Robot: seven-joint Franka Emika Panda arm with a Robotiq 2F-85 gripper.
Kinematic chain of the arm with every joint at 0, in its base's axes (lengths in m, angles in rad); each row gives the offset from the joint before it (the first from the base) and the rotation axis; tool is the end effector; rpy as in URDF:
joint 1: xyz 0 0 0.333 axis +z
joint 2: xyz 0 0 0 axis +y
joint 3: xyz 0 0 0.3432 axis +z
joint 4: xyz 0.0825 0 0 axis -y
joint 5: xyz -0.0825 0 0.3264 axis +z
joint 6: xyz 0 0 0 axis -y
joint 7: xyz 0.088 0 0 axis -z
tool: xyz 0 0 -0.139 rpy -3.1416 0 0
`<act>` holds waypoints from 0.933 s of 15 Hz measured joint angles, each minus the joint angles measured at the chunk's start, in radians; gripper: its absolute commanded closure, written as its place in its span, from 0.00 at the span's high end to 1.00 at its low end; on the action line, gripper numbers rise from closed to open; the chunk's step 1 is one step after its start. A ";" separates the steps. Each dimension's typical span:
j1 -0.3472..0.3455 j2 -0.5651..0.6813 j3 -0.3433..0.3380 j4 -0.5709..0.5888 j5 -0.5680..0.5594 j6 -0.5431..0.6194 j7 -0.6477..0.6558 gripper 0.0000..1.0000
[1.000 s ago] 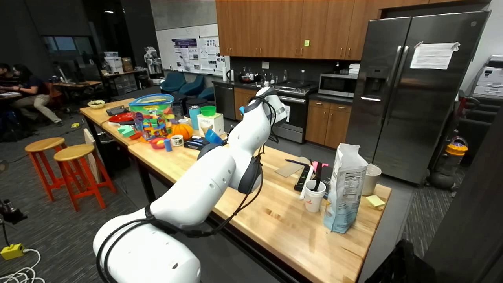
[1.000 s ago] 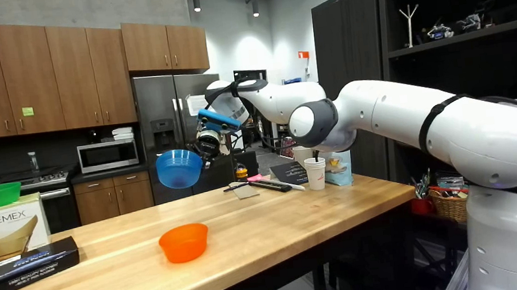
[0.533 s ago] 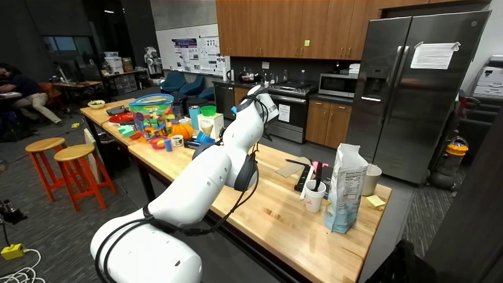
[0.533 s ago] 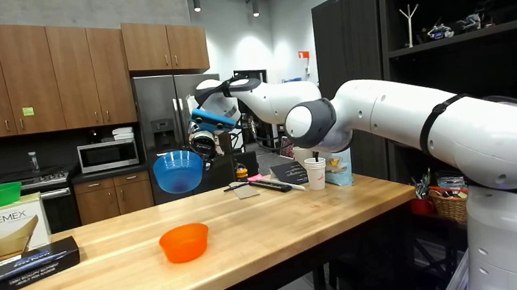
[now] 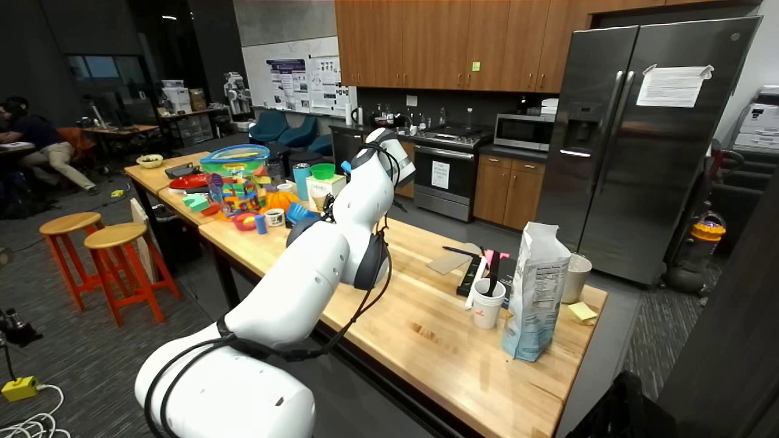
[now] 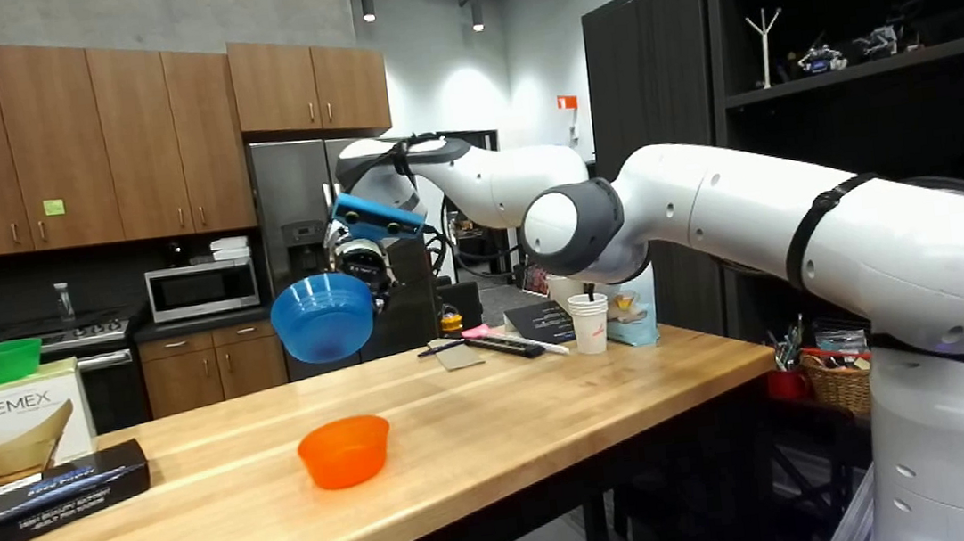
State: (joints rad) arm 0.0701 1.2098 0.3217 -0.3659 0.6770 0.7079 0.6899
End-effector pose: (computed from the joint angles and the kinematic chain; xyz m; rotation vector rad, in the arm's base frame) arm 0.6002 0.2054 0.3753 -2.2779 0.0245 1.4021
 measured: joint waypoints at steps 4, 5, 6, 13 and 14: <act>-0.021 0.009 0.004 -0.013 0.048 -0.008 0.028 0.01; -0.033 0.012 0.005 -0.024 0.070 -0.006 0.029 0.01; -0.047 0.015 0.005 -0.038 0.096 -0.004 0.029 0.01; -0.125 0.040 0.005 -0.145 0.325 0.026 0.029 0.01; -0.130 0.045 0.005 -0.156 0.359 0.035 0.029 0.01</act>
State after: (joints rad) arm -0.0601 1.2545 0.3263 -0.5220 1.0363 0.7432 0.7189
